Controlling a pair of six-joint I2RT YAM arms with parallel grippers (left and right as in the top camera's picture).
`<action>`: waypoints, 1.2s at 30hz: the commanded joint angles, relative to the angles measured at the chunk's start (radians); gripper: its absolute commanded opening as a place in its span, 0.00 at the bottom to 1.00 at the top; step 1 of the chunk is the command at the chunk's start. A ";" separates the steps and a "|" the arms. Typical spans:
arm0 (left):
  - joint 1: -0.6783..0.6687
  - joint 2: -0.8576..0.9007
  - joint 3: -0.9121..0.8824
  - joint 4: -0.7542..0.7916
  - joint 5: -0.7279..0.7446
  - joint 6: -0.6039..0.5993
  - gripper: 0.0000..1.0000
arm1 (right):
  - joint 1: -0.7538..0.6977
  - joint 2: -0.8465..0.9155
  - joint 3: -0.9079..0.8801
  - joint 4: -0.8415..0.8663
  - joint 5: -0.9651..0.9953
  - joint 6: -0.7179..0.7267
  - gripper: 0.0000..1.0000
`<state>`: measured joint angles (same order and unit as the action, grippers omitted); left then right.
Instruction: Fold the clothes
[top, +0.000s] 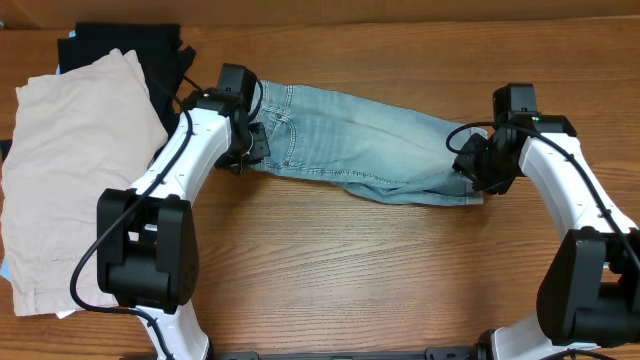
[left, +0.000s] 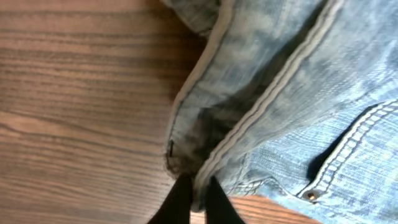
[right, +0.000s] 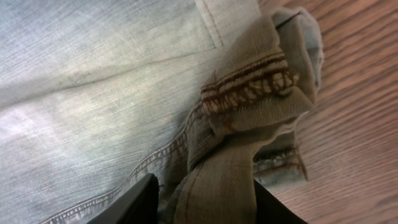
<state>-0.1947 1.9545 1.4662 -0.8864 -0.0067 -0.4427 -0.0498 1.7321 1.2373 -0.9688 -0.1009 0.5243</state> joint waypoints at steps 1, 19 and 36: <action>0.004 -0.013 -0.006 0.004 0.009 -0.029 0.04 | -0.027 -0.048 0.004 -0.007 -0.005 -0.001 0.52; -0.015 -0.014 0.055 -0.060 0.087 0.002 0.04 | -0.043 -0.050 0.004 -0.117 0.027 -0.087 0.68; -0.011 -0.014 0.286 -0.152 0.111 0.020 0.04 | -0.043 -0.047 -0.012 0.026 0.058 -0.086 0.76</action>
<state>-0.2081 1.9545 1.7264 -1.0561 0.0944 -0.4374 -0.0910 1.7138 1.2369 -0.9791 -0.0589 0.4438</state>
